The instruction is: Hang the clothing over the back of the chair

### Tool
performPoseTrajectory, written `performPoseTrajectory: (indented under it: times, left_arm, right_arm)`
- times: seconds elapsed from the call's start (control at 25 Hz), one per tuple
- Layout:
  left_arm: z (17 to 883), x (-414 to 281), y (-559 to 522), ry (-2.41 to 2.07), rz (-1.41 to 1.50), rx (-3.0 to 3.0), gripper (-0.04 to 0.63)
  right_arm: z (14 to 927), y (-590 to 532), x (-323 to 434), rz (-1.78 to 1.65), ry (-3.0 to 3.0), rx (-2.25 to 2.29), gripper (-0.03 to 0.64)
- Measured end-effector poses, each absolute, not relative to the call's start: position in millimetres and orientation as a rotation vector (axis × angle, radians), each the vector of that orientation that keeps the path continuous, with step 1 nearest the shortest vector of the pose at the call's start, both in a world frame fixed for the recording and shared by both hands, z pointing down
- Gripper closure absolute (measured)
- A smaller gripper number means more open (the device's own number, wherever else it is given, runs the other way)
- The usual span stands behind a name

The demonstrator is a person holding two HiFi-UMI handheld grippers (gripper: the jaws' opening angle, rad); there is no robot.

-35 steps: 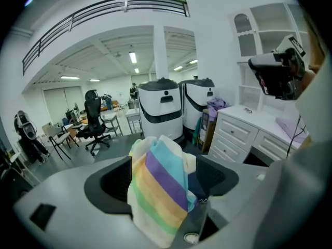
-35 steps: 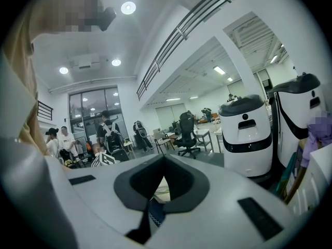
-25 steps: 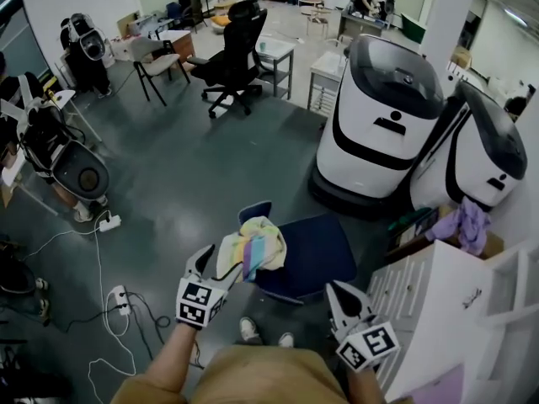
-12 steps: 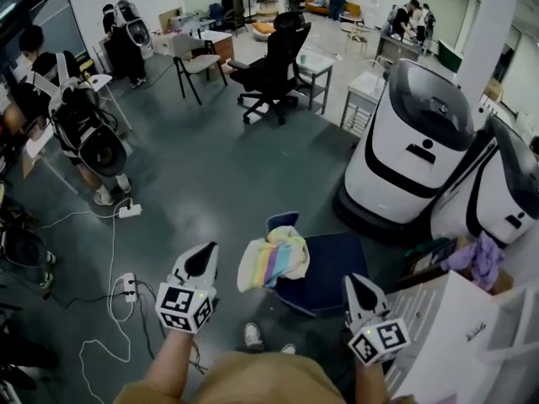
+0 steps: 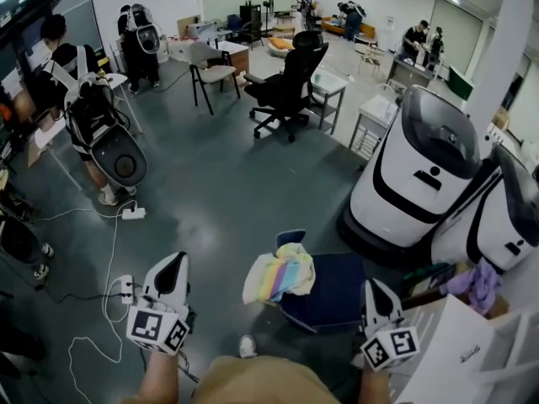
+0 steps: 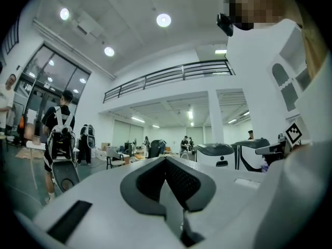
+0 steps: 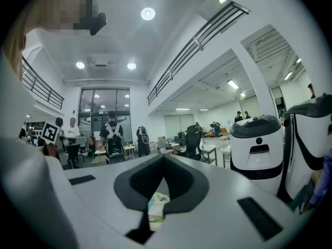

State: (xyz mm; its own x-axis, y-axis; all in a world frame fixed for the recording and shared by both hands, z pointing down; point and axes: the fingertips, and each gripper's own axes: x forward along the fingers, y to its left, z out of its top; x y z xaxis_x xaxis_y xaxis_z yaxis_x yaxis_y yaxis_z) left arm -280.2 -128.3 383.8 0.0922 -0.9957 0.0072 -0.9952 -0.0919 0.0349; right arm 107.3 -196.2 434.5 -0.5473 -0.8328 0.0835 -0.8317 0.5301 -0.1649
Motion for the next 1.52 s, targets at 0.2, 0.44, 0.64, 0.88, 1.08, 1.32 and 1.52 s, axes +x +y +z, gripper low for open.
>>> performPoseTrajectory:
  times: [0.2,0.44,0.64,0.88,1.08,1.32,1.52]
  left_arm:
    - [377,-300,-109,-2.175,-0.064,2.284,0.591]
    - [389,-317,-88,-2.222,-0.073,2.204,0.591]
    - [405,-320,-86,-2.189,-0.07,2.185,0.591]
    - [410,-310,-97,-2.135,-0.079,2.216,0.591]
    - [411,-306,-100,-2.11,-0.076,2.234,0.591]
    - [410,-308,-102,-2.106,-0.066,2.241,0.591]
    - [414,-305,-104,-2.093,-0.056,2.241,0.591]
  right_arm:
    - [433,-196,106,-0.299,2.724,-1.509,0.614]
    - [423,-197,104,-0.299,2.694,-1.503,0.614]
    - [423,-200,96,-0.281,2.719,-1.503,0.614]
    - [416,-200,75,-0.249,2.761,-1.489,0.614]
    - [419,-196,66,-0.25,2.789,-1.477,0.614]
    - [423,-194,62,-0.258,2.805,-1.478,0.614]
    - [430,-193,60,-0.276,2.821,-1.473,0.614]
